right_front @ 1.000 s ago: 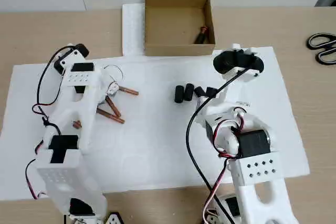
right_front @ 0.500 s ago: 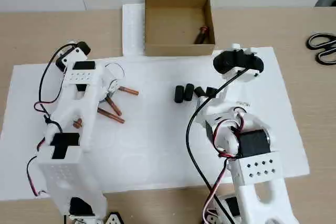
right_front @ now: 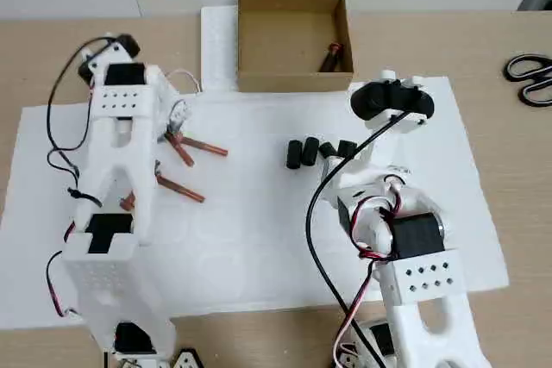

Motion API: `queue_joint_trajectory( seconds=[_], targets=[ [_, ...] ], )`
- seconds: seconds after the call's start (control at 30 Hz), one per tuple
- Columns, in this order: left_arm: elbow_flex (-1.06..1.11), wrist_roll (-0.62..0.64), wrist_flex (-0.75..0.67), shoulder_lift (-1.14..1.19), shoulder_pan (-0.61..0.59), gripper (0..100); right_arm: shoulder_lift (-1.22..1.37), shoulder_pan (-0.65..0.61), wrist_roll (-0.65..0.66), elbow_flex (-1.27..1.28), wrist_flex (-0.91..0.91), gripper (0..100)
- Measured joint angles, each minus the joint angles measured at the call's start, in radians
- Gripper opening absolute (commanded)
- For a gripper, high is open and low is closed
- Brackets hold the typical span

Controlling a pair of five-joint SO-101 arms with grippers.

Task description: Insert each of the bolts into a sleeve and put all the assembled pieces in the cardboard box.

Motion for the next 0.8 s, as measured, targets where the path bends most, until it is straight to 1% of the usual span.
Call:
queue_joint_trajectory(
  seconds=[0.27, 0.4, 0.63, 0.73, 0.8],
  targets=[
    [-0.325, -0.109, 0.193, 0.000, 0.000, 0, 0.000, 0.000, 0.000, 0.000, 0.000, 0.3],
    [-0.468, -0.143, 0.210, -0.029, 0.014, 0, -0.011, 0.000, 0.000, 0.000, 0.000, 0.3],
    [-0.491, -0.175, 0.213, -0.273, 0.112, 0, -0.189, -0.014, 0.000, 0.000, 0.029, 0.3],
    [-0.437, -0.175, 0.213, -0.371, 0.117, 0, -0.244, -0.051, 0.000, 0.000, 0.086, 0.3],
    [-0.390, -0.175, 0.213, -0.419, 0.114, 0, -0.269, -0.058, 0.000, 0.000, 0.089, 0.3]
  ],
)
